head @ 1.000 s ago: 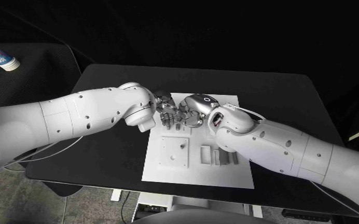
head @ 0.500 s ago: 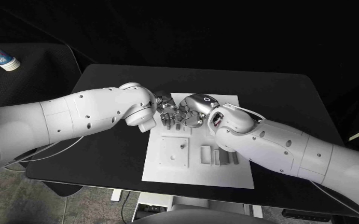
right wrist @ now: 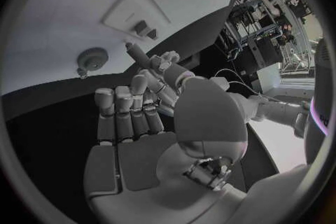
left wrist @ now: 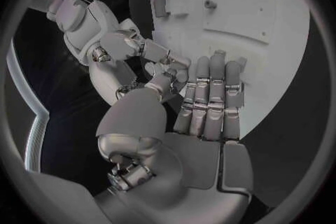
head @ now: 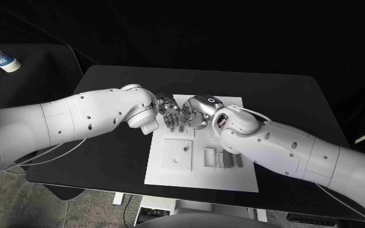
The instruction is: Assemble the parts on the task board
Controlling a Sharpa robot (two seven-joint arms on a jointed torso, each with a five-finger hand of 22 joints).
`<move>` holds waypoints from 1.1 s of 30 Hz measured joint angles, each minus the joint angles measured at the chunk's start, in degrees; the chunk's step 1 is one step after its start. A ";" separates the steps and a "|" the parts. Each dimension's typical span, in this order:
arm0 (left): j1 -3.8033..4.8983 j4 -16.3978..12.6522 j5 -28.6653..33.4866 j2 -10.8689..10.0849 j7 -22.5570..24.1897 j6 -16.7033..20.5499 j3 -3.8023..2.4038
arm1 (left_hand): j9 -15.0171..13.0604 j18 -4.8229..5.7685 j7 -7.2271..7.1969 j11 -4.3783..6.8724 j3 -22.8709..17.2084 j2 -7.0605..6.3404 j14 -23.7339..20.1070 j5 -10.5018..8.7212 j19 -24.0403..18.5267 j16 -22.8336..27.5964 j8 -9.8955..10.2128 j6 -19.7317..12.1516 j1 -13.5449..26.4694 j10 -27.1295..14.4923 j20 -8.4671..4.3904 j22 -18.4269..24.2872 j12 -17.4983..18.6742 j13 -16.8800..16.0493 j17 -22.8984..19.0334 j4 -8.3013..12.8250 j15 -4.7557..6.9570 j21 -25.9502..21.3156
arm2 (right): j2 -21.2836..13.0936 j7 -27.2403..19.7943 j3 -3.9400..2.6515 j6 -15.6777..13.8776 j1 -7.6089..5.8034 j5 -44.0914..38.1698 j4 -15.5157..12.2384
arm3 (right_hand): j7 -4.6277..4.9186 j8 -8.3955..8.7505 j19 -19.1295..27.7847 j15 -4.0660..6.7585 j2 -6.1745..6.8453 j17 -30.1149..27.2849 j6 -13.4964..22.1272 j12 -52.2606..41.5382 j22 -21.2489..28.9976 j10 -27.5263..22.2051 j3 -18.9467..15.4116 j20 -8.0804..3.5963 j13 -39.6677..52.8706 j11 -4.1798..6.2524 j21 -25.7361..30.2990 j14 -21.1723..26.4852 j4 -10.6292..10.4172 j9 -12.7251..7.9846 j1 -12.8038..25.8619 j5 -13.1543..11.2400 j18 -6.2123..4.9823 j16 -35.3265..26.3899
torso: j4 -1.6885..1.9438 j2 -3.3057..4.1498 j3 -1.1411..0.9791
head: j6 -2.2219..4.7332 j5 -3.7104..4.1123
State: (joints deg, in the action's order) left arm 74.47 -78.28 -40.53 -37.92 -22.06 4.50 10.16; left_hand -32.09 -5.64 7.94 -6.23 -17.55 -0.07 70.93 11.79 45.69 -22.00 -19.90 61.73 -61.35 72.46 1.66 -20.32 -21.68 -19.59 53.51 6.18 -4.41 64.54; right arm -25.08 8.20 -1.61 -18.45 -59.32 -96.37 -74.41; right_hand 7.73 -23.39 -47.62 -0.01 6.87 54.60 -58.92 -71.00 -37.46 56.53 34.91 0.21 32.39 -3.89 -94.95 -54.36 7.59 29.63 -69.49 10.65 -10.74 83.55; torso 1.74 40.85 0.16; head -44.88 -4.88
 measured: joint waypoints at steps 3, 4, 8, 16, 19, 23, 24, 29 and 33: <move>0.01 0.05 0.54 -0.17 0.24 0.22 -0.02 | 0.42 -0.18 0.03 0.00 2.45 -1.75 -0.17 -0.22 0.00 0.52 0.28 -0.43 2.40 0.00 0.00 0.03 0.39 0.04 0.13 -0.31 -0.17 0.00 | -0.08 -0.15 0.04 -0.09 0.02 0.13 0.24 | 0.00 0.00 0.00 -0.01 0.07 0.00 0.00 0.00 -0.04 0.33 0.00 0.00 -0.05 -0.08 0.00 -0.01 0.00 -0.01 -0.07 0.00 0.01 0.00 | 0.00 0.00 0.00 | 0.06 0.04; 0.03 0.07 0.75 -0.21 0.35 0.29 -0.05 | 0.54 -0.17 0.03 0.00 3.10 -2.12 -0.20 -0.22 0.00 0.53 0.45 -0.43 3.17 0.00 0.00 0.05 0.39 0.03 0.18 -0.43 -0.20 -0.22 | -0.13 -0.21 0.06 -0.11 0.05 0.20 0.31 | 0.00 0.00 0.00 -0.02 0.07 0.00 0.00 0.00 -0.08 0.42 0.00 0.00 -0.05 0.01 0.00 -0.02 0.00 -0.01 -0.07 0.00 0.00 0.00 | 0.00 0.00 0.00 | 0.08 0.04; 0.11 0.28 1.66 -0.48 0.96 0.53 -0.14 | 0.63 -0.17 0.02 -0.11 4.68 -3.54 -0.20 -0.53 -0.11 0.92 0.47 -0.44 4.59 -0.11 -0.11 0.12 0.66 0.09 0.30 -0.71 -0.20 -0.23 | -0.38 -0.52 0.14 -0.24 0.13 0.61 0.76 | 0.00 0.00 0.00 0.11 0.15 0.00 0.00 0.00 -0.08 0.42 0.00 0.01 -0.05 0.01 0.00 -0.30 0.00 -0.01 -0.15 -0.01 0.00 0.00 | -0.03 0.00 0.00 | 0.24 0.05; 0.15 0.45 3.66 -1.29 2.42 0.56 -0.30 | 0.91 -0.14 0.22 0.00 6.15 -4.73 -0.33 -0.53 -0.36 1.19 0.82 -0.65 5.77 -0.41 -0.13 0.20 0.89 0.14 0.37 -0.84 -0.32 -0.45 | -0.82 -1.39 0.17 -0.59 0.18 1.67 1.84 | 0.00 0.00 0.01 0.10 0.15 0.00 0.00 0.00 -0.08 0.42 -0.01 0.02 -0.10 0.01 0.00 -0.30 0.00 -0.01 -0.15 -0.02 0.00 0.00 | -0.03 0.00 0.00 | 0.43 0.02; 0.15 0.35 4.71 -2.33 3.05 0.51 -0.46 | 0.97 -0.14 0.43 0.00 6.19 -4.74 -0.41 -0.53 -0.45 1.19 1.06 -0.85 5.78 -0.41 -0.04 0.20 0.88 0.15 0.37 -0.88 -0.39 -0.45 | -1.29 -2.16 0.17 -1.09 0.18 2.56 2.34 | 0.00 0.00 0.01 0.09 0.15 0.00 0.00 0.00 -0.13 0.41 -0.01 0.02 -0.10 0.00 0.00 -0.31 0.00 -0.01 -0.15 -0.06 0.00 0.00 | -0.03 0.00 0.00 | 0.53 0.02; 0.25 0.40 6.71 -4.07 4.06 0.36 -0.49 | 0.97 -0.13 0.23 0.00 6.19 -4.74 -0.41 -0.53 -0.45 1.19 1.09 -1.04 5.78 -0.41 -0.04 0.25 0.88 0.14 0.37 -0.88 -0.39 -0.45 | -2.62 -4.55 0.17 -2.32 0.18 5.59 2.85 | 0.00 0.00 0.01 0.09 0.15 0.00 0.00 0.00 -0.13 0.41 -0.02 0.02 -0.10 0.00 0.00 -0.31 0.01 -0.01 -0.15 -0.17 0.00 0.00 | -0.04 0.00 0.01 | 0.64 0.02; 0.30 0.46 7.43 -4.48 4.37 0.30 -0.51 | 0.97 -0.13 0.23 0.00 6.19 -4.75 -0.41 -0.53 -0.45 1.19 1.09 -1.04 5.79 -0.40 -0.04 0.25 0.88 0.14 0.37 -0.88 -0.39 -0.45 | -2.98 -5.34 0.17 -2.68 0.18 6.63 2.96 | 0.00 0.00 0.01 0.09 0.15 0.00 0.00 0.00 -0.13 0.41 -0.02 0.02 -0.09 0.00 0.00 -0.31 0.01 -0.01 -0.15 -0.22 0.00 0.00 | -0.03 0.00 0.00 | 0.69 0.02; 0.44 1.24 12.13 -6.69 6.88 -0.38 -0.69 | 1.05 -0.10 0.23 -0.21 6.19 -4.95 -0.62 -0.53 -0.56 1.48 1.09 -1.04 5.99 -0.61 -0.15 0.30 0.88 0.20 0.36 -0.88 -0.19 -0.70 | -4.95 -10.71 0.17 -4.43 0.20 13.81 3.54 | 0.00 -0.01 -0.18 0.07 0.15 -0.06 0.00 0.00 -0.12 0.41 -0.01 0.22 -0.15 0.00 0.00 -0.33 -0.01 -0.01 -0.15 -0.24 0.00 0.00 | -0.01 0.00 0.00 | 1.05 -0.12; 0.44 2.73 15.35 -7.75 9.22 -1.21 -0.82 | 1.11 -0.05 0.43 -0.03 6.35 -4.94 -0.84 -0.53 -0.86 1.71 1.09 -1.24 5.99 -0.79 -0.04 0.37 1.11 0.20 0.36 -0.72 -0.40 -0.70 | -6.11 -14.71 0.17 -5.51 0.30 18.76 3.80 | 0.00 -0.01 -0.18 0.00 0.15 -0.12 0.00 0.22 -0.12 0.41 0.14 0.22 -0.26 0.00 0.01 -0.40 -0.16 -0.01 -0.15 -0.28 0.00 -0.21 | 0.00 0.01 0.00 | 1.25 -0.18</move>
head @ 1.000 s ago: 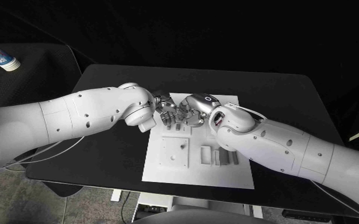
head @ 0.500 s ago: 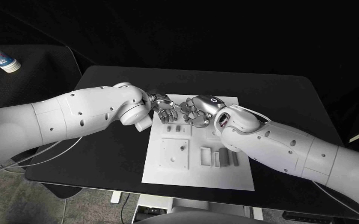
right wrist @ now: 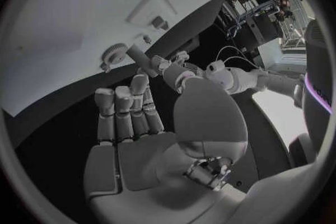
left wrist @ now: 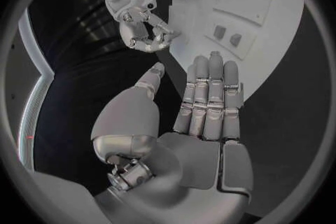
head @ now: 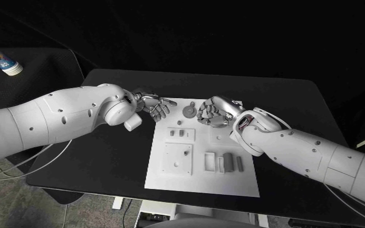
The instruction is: Assemble the parts on the task board
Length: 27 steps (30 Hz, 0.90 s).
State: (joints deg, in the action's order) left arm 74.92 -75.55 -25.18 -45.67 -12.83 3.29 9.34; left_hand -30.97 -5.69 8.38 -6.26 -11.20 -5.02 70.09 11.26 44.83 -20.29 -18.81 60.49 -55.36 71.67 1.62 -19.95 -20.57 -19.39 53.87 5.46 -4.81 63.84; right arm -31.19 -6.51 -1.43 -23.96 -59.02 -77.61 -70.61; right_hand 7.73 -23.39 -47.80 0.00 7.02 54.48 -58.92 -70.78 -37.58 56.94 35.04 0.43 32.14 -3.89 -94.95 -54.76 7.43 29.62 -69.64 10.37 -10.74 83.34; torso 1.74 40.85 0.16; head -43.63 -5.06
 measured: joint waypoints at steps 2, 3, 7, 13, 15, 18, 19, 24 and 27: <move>0.00 1.18 1.31 -0.43 1.14 -0.41 -0.09 | 0.00 0.00 0.00 -0.09 0.00 0.00 -0.32 0.00 0.00 0.00 0.00 0.00 0.00 -0.14 0.00 0.00 0.00 0.03 0.00 0.00 0.09 -0.17 | -0.56 -1.91 0.00 -0.59 0.20 2.13 0.00 | 0.00 0.00 0.00 0.00 0.00 0.00 0.00 0.00 0.00 0.00 0.00 0.00 0.00 0.00 0.00 0.00 0.00 0.00 0.00 -0.01 0.00 -0.05 | 0.00 -0.01 0.00 | 0.15 -0.03; 0.00 1.67 1.80 -0.58 1.56 -0.53 -0.09 | 0.00 0.01 0.00 -0.18 0.00 0.00 -0.40 0.00 0.00 0.00 0.00 0.00 0.00 -0.22 0.00 0.00 0.00 0.05 -0.01 0.00 0.01 -0.22 | -0.96 -3.19 0.00 -1.06 0.37 3.51 -0.10 | 0.00 0.00 0.00 -0.01 0.00 0.00 0.00 0.00 0.00 0.00 0.00 0.00 0.00 0.00 0.00 0.00 0.00 0.00 0.00 -0.10 0.00 -0.05 | 0.00 0.00 0.00 | 0.23 -0.03; 0.01 3.25 3.52 -0.96 2.99 -0.74 -0.09 | 0.06 0.32 -0.21 -0.18 0.00 0.27 -0.40 0.00 -0.21 0.32 0.21 -0.21 -0.27 -0.22 -0.20 0.08 0.22 0.05 -0.01 0.00 0.01 -0.22 | -1.73 -7.15 0.00 -3.08 0.97 7.76 -0.54 | 0.00 0.00 0.00 -0.01 0.00 0.00 0.00 0.22 0.00 0.00 0.00 0.00 -0.06 0.00 0.00 -0.01 -0.01 0.00 0.00 -0.04 0.00 -0.05 | 0.00 -0.01 -0.02 | 0.44 -0.03; 0.01 5.24 5.29 -0.72 4.95 -0.62 -0.09 | 0.06 0.36 -0.21 -0.18 0.00 0.39 -0.60 0.00 -0.41 0.32 0.21 -0.21 -0.40 -0.22 0.00 0.08 0.22 0.05 -0.01 0.00 -0.19 -0.45 | -1.79 -12.53 0.03 -6.72 2.96 13.58 -1.88 | 0.00 0.00 0.00 -0.01 0.22 -0.06 0.00 0.22 -0.05 0.00 0.00 0.01 -0.14 0.00 0.00 -0.01 -0.01 0.00 -0.22 0.07 0.00 -0.05 | 0.00 -0.01 -0.07 | 0.57 -0.55; 0.01 5.70 5.65 -0.54 5.46 -0.57 -0.09 | 0.05 0.36 -0.21 -0.18 0.00 0.39 -0.60 0.00 -0.41 0.33 0.21 -0.21 -0.40 -0.22 0.00 0.08 0.22 0.08 -0.01 0.00 -0.19 -0.45 | -1.77 -13.64 0.03 -7.57 3.54 14.71 -2.41 | 0.00 0.00 0.00 -0.02 0.22 -0.06 0.00 0.22 -0.05 0.00 0.00 0.01 -0.14 0.00 0.03 -0.02 -0.01 0.00 -0.22 0.07 -0.01 -0.27 | 0.00 -0.01 -0.07 | 0.58 -0.79; 0.01 6.05 6.04 -0.33 6.05 -0.45 -0.09 | 0.05 0.37 -0.21 -0.22 0.00 0.43 -0.60 0.00 -0.41 0.33 0.21 -0.20 -0.43 -0.26 0.00 0.12 0.22 0.10 -0.01 0.00 -0.19 -0.45 | -1.79 -14.85 0.02 -8.57 4.49 15.78 -3.45 | 0.00 -0.01 0.01 -0.02 0.22 -0.11 0.00 0.44 -0.05 -0.01 0.00 0.01 -0.14 0.00 0.03 -0.02 -0.01 0.00 -0.22 0.07 0.00 -0.27 | 0.00 -0.01 -0.07 | 0.55 -1.08; 0.01 6.17 6.12 -0.25 6.23 -0.39 -0.09 | 0.05 0.37 -0.21 -0.40 0.00 0.71 -0.73 0.00 -0.41 0.33 0.21 -0.21 -0.71 -0.44 0.00 0.12 0.22 0.10 -0.02 0.00 -0.07 -0.45 | -1.82 -15.15 0.02 -8.83 4.83 16.01 -3.88 | 0.00 -0.01 0.01 -0.02 0.22 -0.11 0.00 0.44 -0.05 -0.01 0.00 0.01 -0.14 0.00 0.03 -0.02 -0.01 0.00 -0.22 0.07 -0.01 -0.27 | 0.00 -0.01 -0.07 | 0.51 -1.19; 0.01 7.05 6.41 0.40 6.96 -0.14 -0.08 | 0.05 0.38 -0.21 -0.39 0.00 0.70 -0.91 0.00 -0.41 0.32 0.21 -0.20 -0.71 -0.43 0.00 0.12 0.22 0.10 -0.02 0.00 -0.10 -0.45 | -1.79 -16.47 1.02 -10.05 6.09 16.37 -5.54 | 0.00 -0.01 0.01 -0.02 0.22 -0.11 0.00 0.44 -0.04 -0.01 0.00 0.02 -0.19 -0.01 0.03 -0.02 -0.02 0.00 -0.22 0.07 0.00 -0.27 | -0.07 -0.02 -0.03 | 0.26 -1.77; 0.01 7.25 6.43 0.70 7.23 -0.05 -0.07 | 0.05 0.44 -0.21 -0.39 0.00 0.70 -1.00 0.00 -0.61 0.56 0.21 -0.20 -0.71 -0.43 -0.20 0.13 0.22 0.10 -0.02 0.00 -0.19 -0.45 | -1.45 -17.01 1.97 -10.55 7.04 16.12 -5.71 | 0.00 -0.01 0.01 -0.03 0.22 -0.11 0.00 0.44 -0.04 -0.01 0.00 0.02 -0.20 -0.01 0.03 -0.02 -0.02 0.00 -0.22 0.06 0.00 -0.27 | -0.13 -0.07 0.01 | 0.10 -2.02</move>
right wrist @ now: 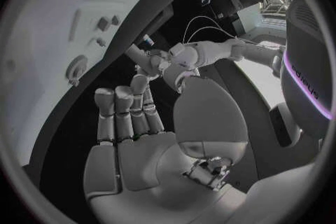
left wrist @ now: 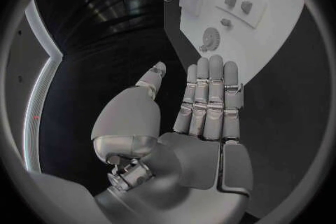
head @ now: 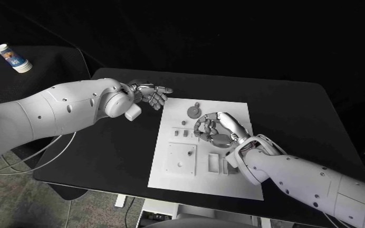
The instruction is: Assemble the parts on the task board
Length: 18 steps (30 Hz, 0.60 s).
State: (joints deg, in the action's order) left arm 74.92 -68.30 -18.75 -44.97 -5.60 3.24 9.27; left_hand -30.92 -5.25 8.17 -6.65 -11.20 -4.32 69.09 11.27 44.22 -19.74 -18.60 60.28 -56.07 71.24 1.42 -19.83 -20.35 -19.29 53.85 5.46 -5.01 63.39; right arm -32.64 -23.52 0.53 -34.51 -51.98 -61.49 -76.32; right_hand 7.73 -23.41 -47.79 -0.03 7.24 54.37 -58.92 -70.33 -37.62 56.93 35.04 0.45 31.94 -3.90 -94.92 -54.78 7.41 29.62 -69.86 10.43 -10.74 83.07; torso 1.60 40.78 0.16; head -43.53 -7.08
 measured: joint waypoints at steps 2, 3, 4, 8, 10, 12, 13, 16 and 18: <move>0.00 0.06 -0.01 0.12 0.14 0.03 0.00 | 0.05 0.01 0.00 0.00 0.00 0.00 0.00 0.00 0.00 0.00 0.00 0.00 0.00 0.00 0.00 0.00 0.00 0.00 0.00 0.00 0.00 0.00 | 0.31 -0.22 0.58 -0.25 0.66 -0.30 -0.03 | 0.00 0.00 0.00 0.00 0.00 0.00 0.00 0.00 0.00 0.00 0.00 0.00 0.00 0.00 0.00 0.00 0.00 0.00 0.00 0.00 0.00 0.00 | 0.01 -0.01 0.02 | -0.04 -0.13; 0.00 0.07 -0.02 0.15 0.18 0.03 0.00 | 0.05 0.02 0.00 0.00 0.00 0.16 0.00 0.00 0.00 0.00 0.00 0.00 -0.16 0.00 0.00 0.00 0.00 0.00 0.00 0.00 0.00 0.00 | 0.49 -0.28 0.75 -0.35 0.93 -0.43 -0.02 | 0.00 0.00 0.00 0.00 0.00 0.00 0.00 0.00 0.00 0.00 0.00 0.00 0.00 0.00 0.00 0.00 0.00 0.00 0.00 0.00 0.00 0.00 | 0.02 -0.01 0.03 | -0.08 -0.22; 0.00 0.08 -0.04 0.16 0.21 0.04 0.00 | 0.05 0.03 0.00 0.00 0.00 0.21 0.00 0.00 0.00 0.00 0.00 0.00 -0.21 0.00 0.00 0.04 0.00 0.00 0.00 0.00 0.00 0.00 | 0.70 -0.33 0.98 -0.44 1.18 -0.58 0.00 | 0.00 0.00 0.00 0.00 0.00 0.00 0.00 0.00 0.00 0.00 0.00 0.00 0.00 0.00 0.00 0.00 0.00 0.00 0.00 0.00 0.00 0.00 | 0.03 -0.01 0.03 | -0.12 -0.30; 0.00 0.32 -0.14 0.35 0.28 0.04 0.01 | 0.05 0.04 0.00 0.00 0.00 0.21 0.00 0.00 0.00 0.00 0.00 0.00 -0.21 0.00 0.00 0.05 0.21 0.00 0.00 0.00 0.00 0.00 | 1.83 -0.35 2.06 -0.64 1.94 -1.70 0.01 | 0.00 -0.01 0.00 0.00 0.00 0.00 0.00 0.00 0.00 0.00 0.00 0.00 -0.05 0.00 0.00 0.00 0.00 0.00 0.00 -0.01 0.01 0.00 | 0.12 0.01 0.03 | -0.31 -0.65; 0.00 0.41 -0.23 0.49 0.29 0.03 0.01 | 0.05 0.05 0.00 0.19 0.00 0.21 0.00 0.00 0.00 0.00 0.00 0.00 -0.21 -0.19 0.00 0.05 0.21 0.00 -0.01 0.00 0.00 0.00 | 2.17 -0.28 2.71 -0.66 1.96 -2.37 0.02 | 0.00 -0.01 0.00 0.00 0.00 0.00 0.00 0.00 0.01 0.00 0.00 0.01 -0.05 0.00 0.00 0.00 0.00 0.00 0.00 -0.01 0.01 0.00 | 0.13 0.03 0.03 | -0.51 -0.83; 0.00 0.47 -0.33 0.66 0.29 0.03 0.02 | 0.05 0.07 0.00 0.20 0.00 0.21 0.00 0.00 0.00 0.00 0.00 0.00 -0.21 -0.20 0.00 0.05 0.21 0.00 -0.01 0.00 0.00 0.00 | 2.36 -0.12 3.27 -0.66 1.98 -3.12 0.03 | 0.00 -0.01 0.01 0.00 0.00 -0.05 0.00 0.00 0.01 0.00 0.00 0.01 -0.05 0.00 0.00 0.00 -0.01 0.00 0.00 -0.02 0.00 0.01 | 0.14 0.04 0.05 | -0.58 -0.95; 0.00 0.49 -0.37 0.72 0.29 0.02 0.02 | 0.05 0.08 0.00 0.20 0.00 0.21 0.00 0.00 0.00 0.00 0.00 0.00 -0.21 -0.20 0.00 0.05 0.21 0.00 0.00 0.00 0.00 0.00 | 2.40 -0.04 3.49 -0.65 1.98 -3.48 0.03 | 0.00 -0.01 0.01 -0.01 0.00 -0.05 0.00 0.00 0.01 0.00 0.00 0.01 -0.05 0.00 0.00 0.00 0.00 0.00 0.00 -0.04 0.01 0.01 | 0.14 0.05 0.07 | -0.66 -1.01; -0.01 0.53 -0.47 0.86 0.29 -0.01 0.02 | 0.05 0.11 0.00 0.20 0.00 0.21 0.00 0.00 0.00 0.00 0.00 0.00 -0.21 -0.20 0.00 0.04 0.21 -0.01 -0.01 0.00 0.00 0.00 | 2.62 0.39 3.91 -0.57 2.01 -4.78 0.01 | 0.00 -0.01 0.02 -0.01 0.00 -0.05 0.00 0.00 0.01 0.00 0.00 0.02 -0.05 0.00 0.00 0.00 -0.01 0.00 0.00 -0.06 0.00 0.01 | 0.14 0.05 0.10 | -0.77 -1.11; -0.01 0.59 -0.52 0.97 0.29 -0.01 0.02 | 0.05 0.16 0.00 0.20 0.00 0.21 0.00 0.00 0.00 0.00 0.00 0.00 -0.21 -0.20 0.00 0.04 0.21 -0.01 -0.01 0.00 0.00 -0.05 | 2.75 0.80 4.17 -0.47 1.99 -5.81 -0.12 | 0.00 -0.01 0.08 -0.01 0.00 -0.05 0.00 0.22 0.01 0.00 0.00 0.08 -0.08 0.00 0.00 0.00 -0.01 0.00 0.00 -0.06 0.01 0.01 | 0.14 0.05 0.10 | -0.88 -1.15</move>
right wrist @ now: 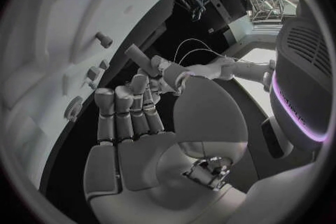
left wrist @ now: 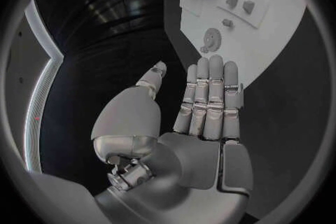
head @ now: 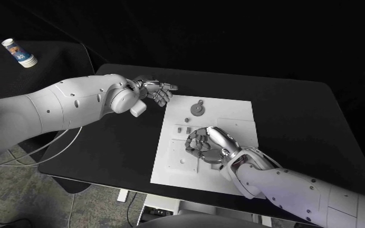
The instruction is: Assemble the parts on the task board
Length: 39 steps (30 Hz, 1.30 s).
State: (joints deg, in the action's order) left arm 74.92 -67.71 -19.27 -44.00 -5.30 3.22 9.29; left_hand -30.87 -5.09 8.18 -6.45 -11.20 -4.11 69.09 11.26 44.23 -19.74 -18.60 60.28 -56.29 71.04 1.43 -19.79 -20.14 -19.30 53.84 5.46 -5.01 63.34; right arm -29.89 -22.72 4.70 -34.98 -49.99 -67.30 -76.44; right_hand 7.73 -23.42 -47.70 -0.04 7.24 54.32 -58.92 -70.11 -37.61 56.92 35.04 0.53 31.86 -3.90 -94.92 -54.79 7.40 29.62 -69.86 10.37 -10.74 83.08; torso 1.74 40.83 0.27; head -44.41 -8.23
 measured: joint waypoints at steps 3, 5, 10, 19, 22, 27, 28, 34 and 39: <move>0.00 0.07 -0.08 0.11 0.00 -0.01 0.00 | 0.00 0.18 0.00 0.00 0.00 0.00 0.00 0.00 0.00 0.00 0.00 0.00 0.00 0.00 0.00 0.00 0.00 0.00 -0.01 0.00 0.00 -0.15 | 0.06 0.56 0.37 0.21 0.00 -1.15 -0.19 | 0.00 0.00 0.00 0.00 0.00 0.00 0.00 0.00 -0.05 0.00 0.00 0.00 -0.03 0.00 0.00 0.00 0.00 0.00 0.00 -0.01 0.00 0.00 | 0.00 0.01 0.03 | -0.14 -0.07; 0.00 0.11 -0.14 0.18 0.00 -0.02 0.00 | 0.00 0.19 0.00 0.00 0.00 0.00 0.00 0.00 0.00 0.00 0.00 0.00 0.00 0.00 0.00 0.00 0.00 0.00 -0.01 0.00 0.00 -0.15 | 0.11 0.99 0.48 0.40 0.00 -1.92 -0.21 | 0.00 -0.01 0.00 0.00 0.00 0.00 0.00 0.00 -0.05 0.00 0.00 0.00 -0.03 0.00 0.00 0.00 0.00 0.00 0.00 -0.13 0.00 0.00 | 0.00 0.01 0.03 | -0.28 -0.12; 0.00 0.18 -0.27 0.27 -0.05 -0.03 0.00 | 0.00 0.20 0.00 0.00 0.00 0.00 0.00 0.00 0.00 0.00 0.00 0.00 0.00 0.00 0.00 -0.01 0.00 0.00 -0.01 0.00 0.00 -0.15 | 0.33 1.86 0.85 0.80 0.00 -3.17 -0.28 | 0.00 -0.01 0.00 0.00 0.00 0.00 0.00 0.00 -0.05 0.00 0.00 0.01 -0.03 0.00 0.02 0.00 0.00 0.00 0.00 0.07 0.00 -0.21 | 0.00 0.01 0.02 | -0.60 -0.26; 0.00 0.38 -0.44 0.49 -0.12 -0.08 0.00 | -0.01 0.20 0.00 0.00 0.00 0.00 0.00 0.00 0.00 0.00 0.00 0.00 0.00 0.00 0.00 -0.01 0.00 -0.01 -0.01 0.00 0.00 -0.15 | 1.02 2.97 0.95 1.29 -0.01 -4.63 -0.78 | 0.00 -0.01 0.01 -0.01 0.00 -0.13 0.00 0.32 -0.12 -0.21 0.00 0.01 -0.25 -0.21 0.05 -0.01 -0.01 0.00 0.00 0.07 0.00 -0.38 | -0.01 0.01 -0.03 | -0.91 -0.54; 0.00 0.48 -0.49 0.50 -0.15 -0.08 0.00 | -0.01 0.21 0.00 0.00 0.00 0.00 0.00 0.00 -0.20 0.00 0.00 0.00 0.00 0.00 0.21 -0.01 0.00 -0.01 -0.01 0.00 0.00 -0.15 | 1.23 3.29 1.05 1.56 -0.02 -5.07 -0.79 | 0.00 -0.01 0.01 -0.23 0.00 -0.15 0.00 0.72 -0.12 -0.40 0.00 0.01 -0.38 -0.40 0.07 0.22 -0.01 0.00 0.00 0.07 0.00 -0.49 | -0.01 0.01 -0.03 | -0.95 -0.61; 0.00 0.50 -0.55 0.54 -0.19 -0.08 0.00 | -0.01 0.21 0.00 0.00 0.00 0.00 0.00 0.00 -0.20 0.00 0.00 0.00 0.00 0.00 0.21 0.04 0.00 -0.01 -0.01 0.00 0.00 -0.15 | 1.33 3.69 1.10 1.87 -0.01 -5.59 -0.76 | 0.00 -0.01 0.01 -0.23 0.00 -0.21 0.00 0.95 -0.17 -0.61 0.01 0.02 -0.53 -0.61 0.07 0.21 -0.02 0.00 0.00 0.07 0.00 -0.57 | -0.01 0.01 -0.03 | -1.01 -0.71; 0.00 0.50 -0.58 0.55 -0.21 -0.08 0.00 | -0.01 0.21 0.00 0.00 0.00 0.00 0.00 0.00 -0.20 0.00 0.00 0.00 0.00 0.00 0.21 0.04 0.00 -0.01 -0.01 0.00 0.00 -0.15 | 1.34 3.75 1.10 1.91 -0.01 -5.67 -0.76 | 0.00 -0.01 0.01 -0.22 0.00 -0.21 0.00 1.02 -0.17 -0.74 0.02 0.02 -0.60 -0.48 0.07 0.22 -0.02 0.00 0.00 0.07 0.00 -0.70 | -0.01 0.01 -0.03 | -1.03 -0.71; 0.00 0.50 -0.80 0.52 -0.29 -0.08 0.01 | -0.01 0.22 0.00 0.00 0.00 0.00 0.00 0.00 -0.20 0.00 0.00 0.00 0.00 0.00 0.21 0.03 0.00 0.04 -0.01 0.00 0.00 -0.15 | 1.25 4.01 1.11 2.08 -0.01 -6.03 -0.76 | 0.06 -0.01 0.53 -0.75 0.00 -1.28 0.07 6.61 -0.83 -1.25 0.30 -0.10 -3.94 -0.99 0.21 1.47 -0.03 0.00 0.00 0.06 0.00 -2.44 | -0.01 0.01 -0.03 | -1.09 -0.80; 0.00 0.62 -0.98 0.53 -0.41 -0.09 0.01 | -0.01 0.22 0.00 0.00 0.00 0.00 0.00 0.00 -0.20 0.00 0.00 0.00 0.00 0.00 0.21 0.03 0.00 0.04 -0.01 0.00 0.00 -0.15 | 1.18 4.08 1.11 2.18 -0.01 -6.18 -0.75 | 0.62 -0.01 0.63 -0.81 0.09 -2.04 0.75 14.06 -1.63 0.39 1.31 -0.02 -8.40 -1.52 0.23 1.53 -0.01 0.00 0.09 0.05 0.02 -3.05 | -0.01 0.01 -0.03 | -1.15 -0.86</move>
State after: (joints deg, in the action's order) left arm 74.92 -67.09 -20.25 -43.48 -5.71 3.14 9.30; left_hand -30.88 -4.88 8.17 -6.45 -11.20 -4.11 69.09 11.27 44.02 -19.74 -18.60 60.28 -56.29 71.04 1.63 -19.76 -20.14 -19.26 53.82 5.46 -5.01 63.19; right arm -28.71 -18.64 5.81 -32.80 -50.00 -73.48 -77.19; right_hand 8.35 -23.42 -47.07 -0.84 7.33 52.28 -58.18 -56.06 -39.24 57.32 36.35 0.51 23.46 -5.42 -94.69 -53.26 7.39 29.62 -69.77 10.41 -10.71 80.03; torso 1.74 40.84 0.24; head -45.56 -9.10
